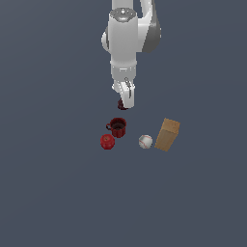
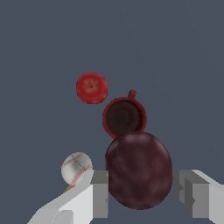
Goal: Pick up a designated object from a clutter of objects.
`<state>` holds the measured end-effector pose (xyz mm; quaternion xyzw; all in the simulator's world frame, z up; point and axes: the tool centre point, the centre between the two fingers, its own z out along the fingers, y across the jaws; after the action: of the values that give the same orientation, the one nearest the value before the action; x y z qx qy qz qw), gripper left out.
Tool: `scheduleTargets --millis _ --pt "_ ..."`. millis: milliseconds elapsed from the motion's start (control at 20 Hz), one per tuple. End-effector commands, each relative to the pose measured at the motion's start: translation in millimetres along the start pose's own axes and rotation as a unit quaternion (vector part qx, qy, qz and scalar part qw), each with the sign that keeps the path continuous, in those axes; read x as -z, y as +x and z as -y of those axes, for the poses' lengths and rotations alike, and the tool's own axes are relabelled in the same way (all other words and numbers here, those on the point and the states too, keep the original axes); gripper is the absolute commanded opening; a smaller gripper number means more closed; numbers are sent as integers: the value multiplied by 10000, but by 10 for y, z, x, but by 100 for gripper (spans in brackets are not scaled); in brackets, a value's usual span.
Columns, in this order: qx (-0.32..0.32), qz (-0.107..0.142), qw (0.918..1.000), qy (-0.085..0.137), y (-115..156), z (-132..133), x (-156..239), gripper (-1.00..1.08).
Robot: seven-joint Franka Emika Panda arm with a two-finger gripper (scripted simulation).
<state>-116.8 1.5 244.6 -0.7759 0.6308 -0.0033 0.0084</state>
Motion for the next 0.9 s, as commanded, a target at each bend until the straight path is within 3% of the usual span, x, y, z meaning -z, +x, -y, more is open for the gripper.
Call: scheduleTargets --millis 0,450,850 --pt "-1 -2 10000 -15 122 -42 209 -100" --pt "-8 -17 10000 -63 503 -137 838 -100" --pt "-8 -26 10000 -83 685 -162 1137 -100"
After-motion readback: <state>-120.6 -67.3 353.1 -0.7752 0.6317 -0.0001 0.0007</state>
